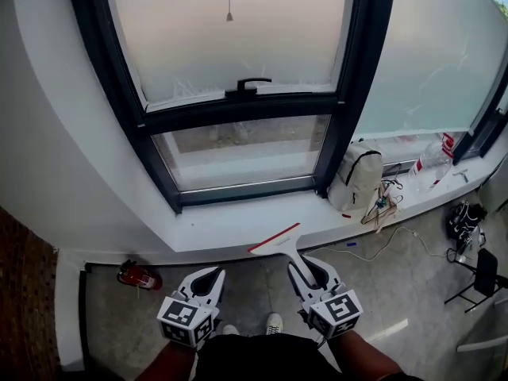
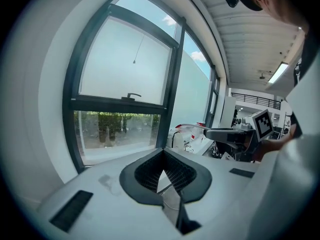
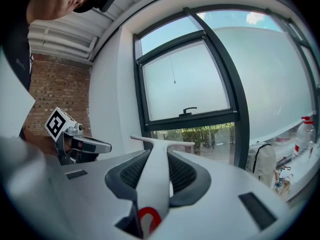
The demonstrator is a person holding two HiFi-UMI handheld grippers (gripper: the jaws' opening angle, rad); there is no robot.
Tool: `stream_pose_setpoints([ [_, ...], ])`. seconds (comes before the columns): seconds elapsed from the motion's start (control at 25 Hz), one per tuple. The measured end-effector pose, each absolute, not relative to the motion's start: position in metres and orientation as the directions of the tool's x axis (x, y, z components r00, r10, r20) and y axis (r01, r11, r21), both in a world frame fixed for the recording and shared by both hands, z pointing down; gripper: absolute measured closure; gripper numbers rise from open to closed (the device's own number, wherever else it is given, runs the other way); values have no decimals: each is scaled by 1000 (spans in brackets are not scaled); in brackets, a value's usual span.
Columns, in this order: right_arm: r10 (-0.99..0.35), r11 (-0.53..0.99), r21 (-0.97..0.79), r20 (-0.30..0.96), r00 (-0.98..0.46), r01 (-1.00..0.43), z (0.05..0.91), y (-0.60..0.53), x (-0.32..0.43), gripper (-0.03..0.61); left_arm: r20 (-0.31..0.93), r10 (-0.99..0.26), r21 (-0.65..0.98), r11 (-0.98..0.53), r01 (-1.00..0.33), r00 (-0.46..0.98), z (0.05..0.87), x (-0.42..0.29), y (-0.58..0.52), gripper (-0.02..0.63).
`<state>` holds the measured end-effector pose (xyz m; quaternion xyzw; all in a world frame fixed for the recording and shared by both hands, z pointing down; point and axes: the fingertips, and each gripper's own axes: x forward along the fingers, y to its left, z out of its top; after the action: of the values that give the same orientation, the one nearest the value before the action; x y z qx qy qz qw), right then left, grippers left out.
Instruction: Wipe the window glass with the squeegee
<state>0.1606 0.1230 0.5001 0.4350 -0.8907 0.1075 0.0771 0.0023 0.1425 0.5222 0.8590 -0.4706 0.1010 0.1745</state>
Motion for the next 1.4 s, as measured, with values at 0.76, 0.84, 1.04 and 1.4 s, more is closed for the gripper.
stream_pose_setpoints([
  [0.76, -759, 621, -8, 244, -604, -784, 489, 135, 96, 491, 272, -791, 206, -508, -836, 548, 508, -58, 142, 614],
  [0.84, -761, 618, -5, 246, -600, -786, 490, 134, 95, 491, 269, -790, 208, -510, -835, 550, 507, -59, 141, 614],
  [1.04, -767, 610, -4, 250, -591, -793, 493, 133, 95, 491, 275, -787, 207, -513, -833, 553, 510, -60, 141, 614],
  [1.4, -774, 599, -3, 256, -580, -801, 495, 131, 94, 491, 277, -788, 210, -509, -835, 550, 510, -65, 136, 614],
])
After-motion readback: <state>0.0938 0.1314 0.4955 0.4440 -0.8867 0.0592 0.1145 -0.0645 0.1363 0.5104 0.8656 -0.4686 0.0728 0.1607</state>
